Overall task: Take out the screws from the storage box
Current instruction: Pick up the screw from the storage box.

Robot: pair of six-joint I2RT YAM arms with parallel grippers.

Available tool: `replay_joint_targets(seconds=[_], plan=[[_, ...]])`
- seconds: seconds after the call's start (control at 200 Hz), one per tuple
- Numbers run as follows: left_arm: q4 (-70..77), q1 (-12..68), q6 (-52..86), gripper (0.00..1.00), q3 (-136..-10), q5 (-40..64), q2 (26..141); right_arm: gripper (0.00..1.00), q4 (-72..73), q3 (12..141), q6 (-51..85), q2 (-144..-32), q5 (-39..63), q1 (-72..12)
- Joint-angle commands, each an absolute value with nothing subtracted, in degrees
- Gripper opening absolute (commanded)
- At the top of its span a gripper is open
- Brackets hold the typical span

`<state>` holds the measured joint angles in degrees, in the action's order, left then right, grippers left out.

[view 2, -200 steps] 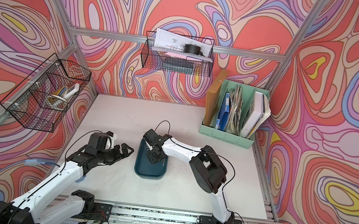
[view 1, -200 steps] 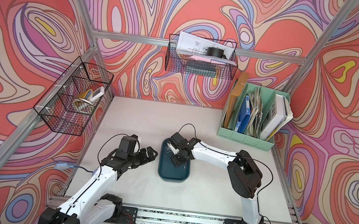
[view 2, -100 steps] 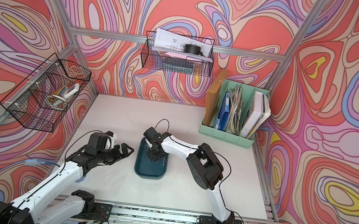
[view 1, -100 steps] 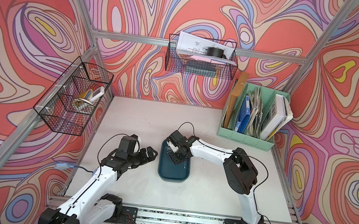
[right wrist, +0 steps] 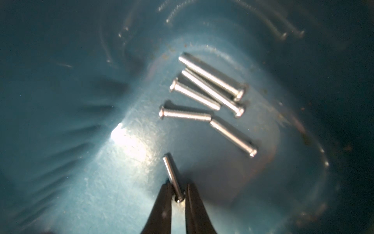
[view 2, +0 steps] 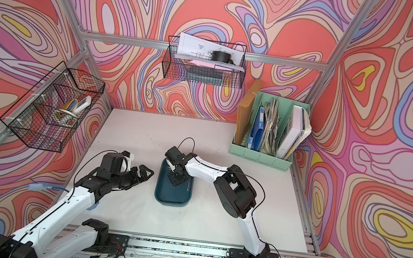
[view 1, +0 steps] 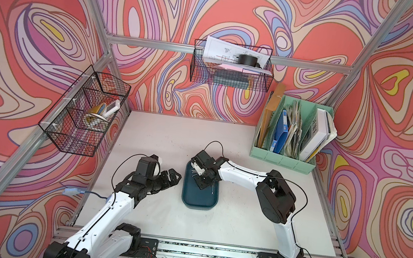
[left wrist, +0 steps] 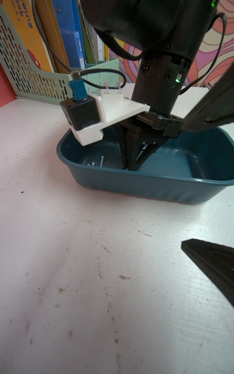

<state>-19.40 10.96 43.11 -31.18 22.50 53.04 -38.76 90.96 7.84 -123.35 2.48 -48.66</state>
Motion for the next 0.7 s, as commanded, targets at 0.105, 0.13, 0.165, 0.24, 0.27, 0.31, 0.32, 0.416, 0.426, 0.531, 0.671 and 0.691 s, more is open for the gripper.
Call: replay_joint_targets(seconds=[0.105, 0.13, 0.165, 0.24, 0.27, 0.31, 0.32, 0.416, 0.426, 0.531, 0.671, 0.691], plan=[[-20.3, 11.5, 42.7, 0.89, -31.7, 22.3, 52.1, 0.07, -39.3, 89.0, 9.3, -126.1, 3.4, -48.4], [-20.3, 11.5, 42.7, 0.89, -31.7, 22.3, 52.2, 0.06, -39.2, 88.8, 9.3, -126.0, 3.5, -48.5], [-20.2, 11.5, 42.7, 0.89, -31.7, 22.3, 52.2, 0.06, -39.1, 88.6, 9.5, -125.8, 3.5, -48.4], [-20.0, 11.5, 42.9, 0.89, -31.6, 22.4, 52.3, 0.03, -38.8, 88.3, 10.1, -125.6, 3.6, -48.5], [-20.0, 11.5, 42.9, 0.89, -31.6, 22.5, 52.3, 0.02, -38.7, 88.4, 10.3, -125.4, 3.8, -48.5], [-20.0, 11.5, 43.0, 0.89, -31.6, 22.5, 52.2, 0.01, -38.6, 88.4, 10.7, -124.9, 4.3, -48.4], [-20.0, 11.5, 43.0, 0.89, -31.6, 22.5, 52.2, 0.01, -38.5, 88.4, 10.8, -124.8, 4.5, -48.5], [-20.1, 11.5, 43.0, 0.89, -31.6, 22.4, 52.1, 0.0, -37.1, 87.3, 11.7, -122.4, 5.9, -48.5], [-20.1, 11.5, 43.0, 0.89, -31.6, 22.4, 52.1, 0.0, -36.9, 87.1, 11.9, -122.1, 6.0, -48.5], [-19.8, 11.5, 43.2, 0.89, -31.5, 22.7, 52.0, 0.0, -35.0, 84.9, 13.5, -118.6, 6.9, -48.5], [-19.1, 11.5, 43.4, 0.89, -31.2, 23.1, 52.5, 0.0, -34.6, 83.1, 15.8, -114.9, 5.1, -48.4], [-19.0, 11.5, 43.4, 0.89, -31.2, 23.2, 52.6, 0.0, -34.8, 83.1, 16.0, -114.6, 4.8, -48.5]])
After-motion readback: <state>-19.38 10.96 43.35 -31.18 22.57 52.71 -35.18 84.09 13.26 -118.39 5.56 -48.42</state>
